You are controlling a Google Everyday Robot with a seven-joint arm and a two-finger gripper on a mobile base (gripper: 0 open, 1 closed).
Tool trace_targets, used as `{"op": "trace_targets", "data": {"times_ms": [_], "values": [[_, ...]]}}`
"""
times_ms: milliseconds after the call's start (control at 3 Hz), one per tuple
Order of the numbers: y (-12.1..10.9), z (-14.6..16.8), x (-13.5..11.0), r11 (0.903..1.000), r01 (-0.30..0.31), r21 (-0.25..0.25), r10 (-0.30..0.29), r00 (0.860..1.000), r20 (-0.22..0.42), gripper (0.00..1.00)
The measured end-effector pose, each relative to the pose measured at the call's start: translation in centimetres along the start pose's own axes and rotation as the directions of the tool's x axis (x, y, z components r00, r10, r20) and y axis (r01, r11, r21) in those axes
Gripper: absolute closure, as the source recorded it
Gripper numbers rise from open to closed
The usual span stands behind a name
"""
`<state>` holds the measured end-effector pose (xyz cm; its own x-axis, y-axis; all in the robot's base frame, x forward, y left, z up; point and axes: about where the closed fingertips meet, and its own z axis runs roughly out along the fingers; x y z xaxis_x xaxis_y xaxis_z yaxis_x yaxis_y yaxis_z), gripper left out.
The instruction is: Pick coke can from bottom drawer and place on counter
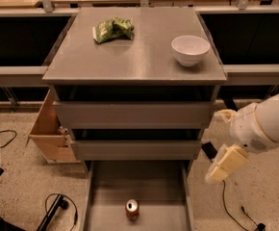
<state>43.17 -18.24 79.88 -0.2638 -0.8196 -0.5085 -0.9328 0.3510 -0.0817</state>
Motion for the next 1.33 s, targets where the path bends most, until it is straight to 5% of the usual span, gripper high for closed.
{"op": "trace_targets", "data": {"times_ms": [667, 1333], "values": [[0.8, 8.8, 1.4, 0.9998, 0.017, -0.012, -0.013, 0.967, 0.255, 0.00], [0.6, 11.6, 3.1, 1.0000, 0.000, 0.001, -0.001, 0.958, 0.285, 0.00]]}}
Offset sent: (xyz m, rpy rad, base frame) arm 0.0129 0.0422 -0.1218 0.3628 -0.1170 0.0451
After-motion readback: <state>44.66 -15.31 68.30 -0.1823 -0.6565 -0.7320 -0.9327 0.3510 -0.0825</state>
